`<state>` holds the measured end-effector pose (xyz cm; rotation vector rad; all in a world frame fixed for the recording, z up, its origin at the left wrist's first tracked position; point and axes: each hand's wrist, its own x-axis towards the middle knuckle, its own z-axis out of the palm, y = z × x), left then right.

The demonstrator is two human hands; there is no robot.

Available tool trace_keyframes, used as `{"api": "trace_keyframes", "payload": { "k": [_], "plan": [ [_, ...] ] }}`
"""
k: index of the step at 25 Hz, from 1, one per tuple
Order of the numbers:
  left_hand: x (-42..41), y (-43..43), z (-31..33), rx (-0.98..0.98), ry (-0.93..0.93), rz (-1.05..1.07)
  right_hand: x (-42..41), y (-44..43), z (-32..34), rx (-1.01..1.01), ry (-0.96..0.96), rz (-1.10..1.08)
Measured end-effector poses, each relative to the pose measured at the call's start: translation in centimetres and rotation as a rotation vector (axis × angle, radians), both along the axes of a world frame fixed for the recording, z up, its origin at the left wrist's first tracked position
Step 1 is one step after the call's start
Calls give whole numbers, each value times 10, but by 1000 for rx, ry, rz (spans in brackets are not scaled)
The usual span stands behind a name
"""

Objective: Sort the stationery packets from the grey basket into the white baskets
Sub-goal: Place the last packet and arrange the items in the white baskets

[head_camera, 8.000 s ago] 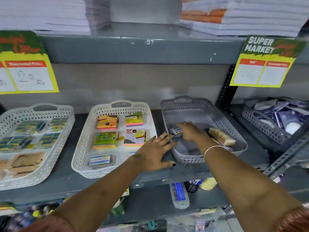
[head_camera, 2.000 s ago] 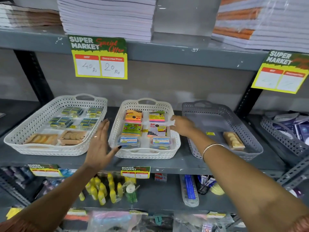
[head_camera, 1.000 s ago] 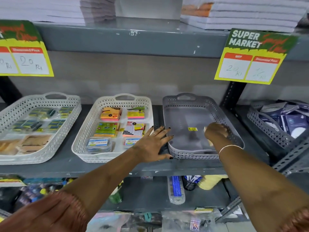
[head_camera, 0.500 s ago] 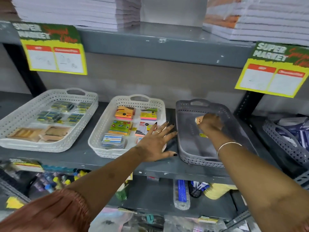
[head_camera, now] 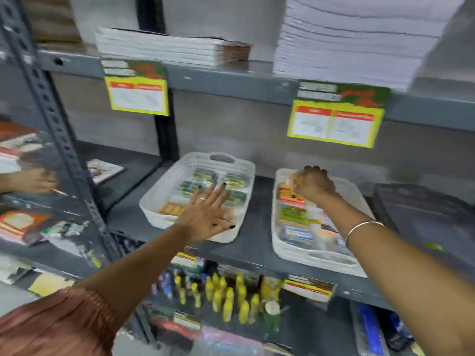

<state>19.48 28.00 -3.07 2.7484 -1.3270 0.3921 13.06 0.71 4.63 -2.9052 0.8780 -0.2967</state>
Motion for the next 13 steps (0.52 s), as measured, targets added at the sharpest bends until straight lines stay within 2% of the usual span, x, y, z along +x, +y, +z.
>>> {"api": "trace_keyframes", "payload": {
  "k": [3, 6, 8, 13],
  "plan": [
    [53, 89, -2, -32, 54, 159, 41, 84, 2, 21, 24, 215],
    [89, 152, -6, -11, 144, 208, 75, 153, -5, 70, 78, 396],
    [103, 176, -15, 27, 202, 218, 96, 186, -14, 143, 92, 437],
    [106, 184, -42, 115, 345, 149, 124, 244, -40, 176, 179, 509]
  ]
}}
